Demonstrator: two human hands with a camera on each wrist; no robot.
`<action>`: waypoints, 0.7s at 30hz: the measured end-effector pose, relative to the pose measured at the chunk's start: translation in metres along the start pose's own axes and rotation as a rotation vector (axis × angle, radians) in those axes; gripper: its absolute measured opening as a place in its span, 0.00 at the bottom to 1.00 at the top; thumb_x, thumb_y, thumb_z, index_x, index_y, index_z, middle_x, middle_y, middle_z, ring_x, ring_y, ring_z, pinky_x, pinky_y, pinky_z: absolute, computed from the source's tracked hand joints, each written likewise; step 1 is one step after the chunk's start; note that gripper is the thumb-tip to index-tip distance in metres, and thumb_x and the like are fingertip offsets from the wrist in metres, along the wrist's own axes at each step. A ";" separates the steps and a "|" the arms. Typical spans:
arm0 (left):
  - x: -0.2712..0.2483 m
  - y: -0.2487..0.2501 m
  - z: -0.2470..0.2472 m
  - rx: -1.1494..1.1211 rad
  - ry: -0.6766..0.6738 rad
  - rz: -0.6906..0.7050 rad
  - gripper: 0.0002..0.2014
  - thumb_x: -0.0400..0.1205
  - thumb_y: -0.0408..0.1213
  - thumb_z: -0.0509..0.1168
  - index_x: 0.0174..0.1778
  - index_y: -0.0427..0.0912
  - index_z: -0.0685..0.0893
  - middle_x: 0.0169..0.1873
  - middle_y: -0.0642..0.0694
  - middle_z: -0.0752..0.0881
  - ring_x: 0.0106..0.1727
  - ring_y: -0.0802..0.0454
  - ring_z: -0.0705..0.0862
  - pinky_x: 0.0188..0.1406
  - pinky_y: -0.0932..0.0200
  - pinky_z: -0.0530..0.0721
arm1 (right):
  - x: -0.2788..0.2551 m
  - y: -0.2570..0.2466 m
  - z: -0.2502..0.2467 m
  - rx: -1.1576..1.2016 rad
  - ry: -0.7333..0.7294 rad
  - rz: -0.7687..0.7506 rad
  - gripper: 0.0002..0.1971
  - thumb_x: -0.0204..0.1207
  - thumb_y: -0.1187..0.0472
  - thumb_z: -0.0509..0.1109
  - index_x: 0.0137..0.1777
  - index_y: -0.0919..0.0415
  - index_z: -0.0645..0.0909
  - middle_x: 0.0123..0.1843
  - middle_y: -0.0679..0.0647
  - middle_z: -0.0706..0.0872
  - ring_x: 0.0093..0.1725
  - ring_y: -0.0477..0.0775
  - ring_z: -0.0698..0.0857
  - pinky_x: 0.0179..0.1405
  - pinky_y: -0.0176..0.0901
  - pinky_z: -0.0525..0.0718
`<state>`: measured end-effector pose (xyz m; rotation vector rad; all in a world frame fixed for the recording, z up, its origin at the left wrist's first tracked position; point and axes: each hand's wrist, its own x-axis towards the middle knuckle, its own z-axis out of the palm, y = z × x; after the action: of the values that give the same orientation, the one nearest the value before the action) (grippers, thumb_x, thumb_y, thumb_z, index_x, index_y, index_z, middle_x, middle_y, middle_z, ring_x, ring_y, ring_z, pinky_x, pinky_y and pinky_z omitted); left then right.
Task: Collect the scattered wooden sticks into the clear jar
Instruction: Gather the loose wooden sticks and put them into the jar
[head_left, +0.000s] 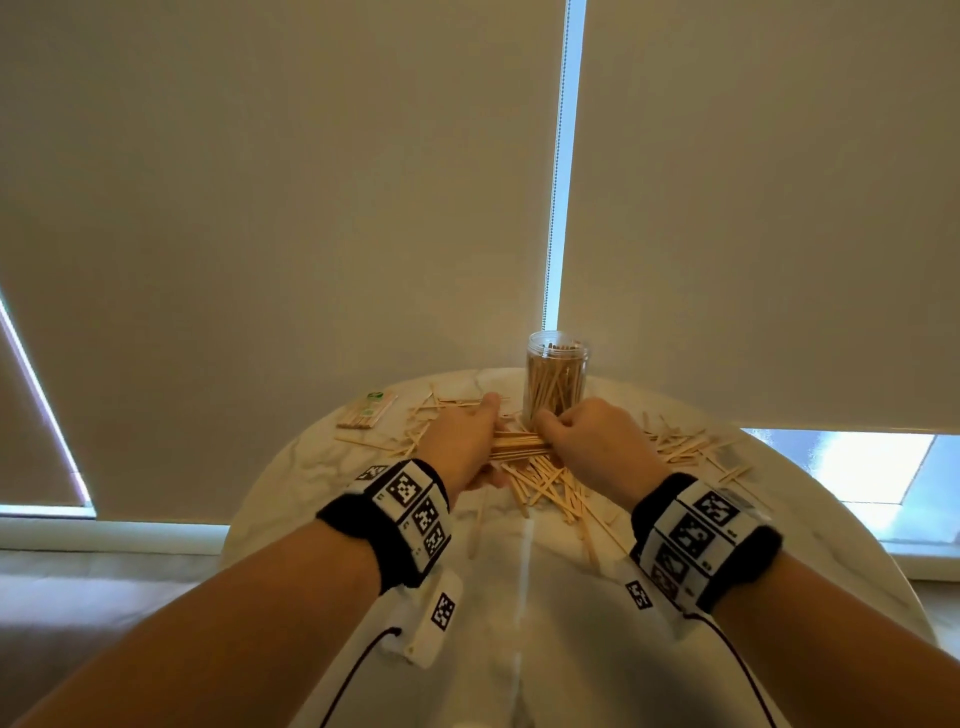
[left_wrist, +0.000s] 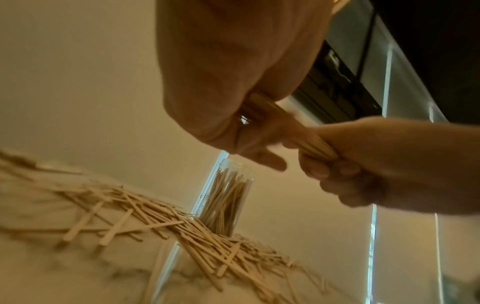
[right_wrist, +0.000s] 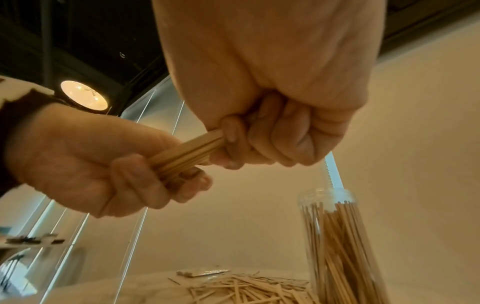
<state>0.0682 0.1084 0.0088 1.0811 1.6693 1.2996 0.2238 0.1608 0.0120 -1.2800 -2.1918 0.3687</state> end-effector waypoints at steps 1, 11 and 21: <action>0.003 -0.003 0.000 0.143 0.027 0.049 0.29 0.88 0.59 0.56 0.42 0.37 0.90 0.28 0.45 0.91 0.18 0.56 0.80 0.18 0.64 0.75 | 0.000 0.000 -0.001 0.016 -0.017 -0.004 0.31 0.84 0.37 0.57 0.29 0.57 0.85 0.22 0.49 0.81 0.24 0.46 0.79 0.31 0.40 0.75; 0.074 0.010 0.008 -0.136 -0.096 0.015 0.30 0.89 0.60 0.52 0.46 0.38 0.87 0.36 0.38 0.91 0.21 0.54 0.77 0.18 0.63 0.72 | 0.041 0.004 -0.042 0.127 -0.102 -0.092 0.16 0.83 0.42 0.67 0.44 0.48 0.92 0.25 0.49 0.81 0.23 0.46 0.74 0.28 0.42 0.72; 0.176 0.026 0.040 0.292 -0.182 0.141 0.56 0.71 0.52 0.82 0.87 0.47 0.52 0.77 0.38 0.75 0.73 0.40 0.79 0.62 0.51 0.82 | 0.196 0.027 -0.081 -0.459 0.027 0.069 0.16 0.83 0.45 0.68 0.52 0.55 0.92 0.41 0.52 0.89 0.42 0.52 0.85 0.34 0.42 0.77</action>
<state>0.0446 0.2894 0.0156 1.4668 1.7030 1.0255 0.2172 0.3393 0.1288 -1.5882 -2.2913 -0.1379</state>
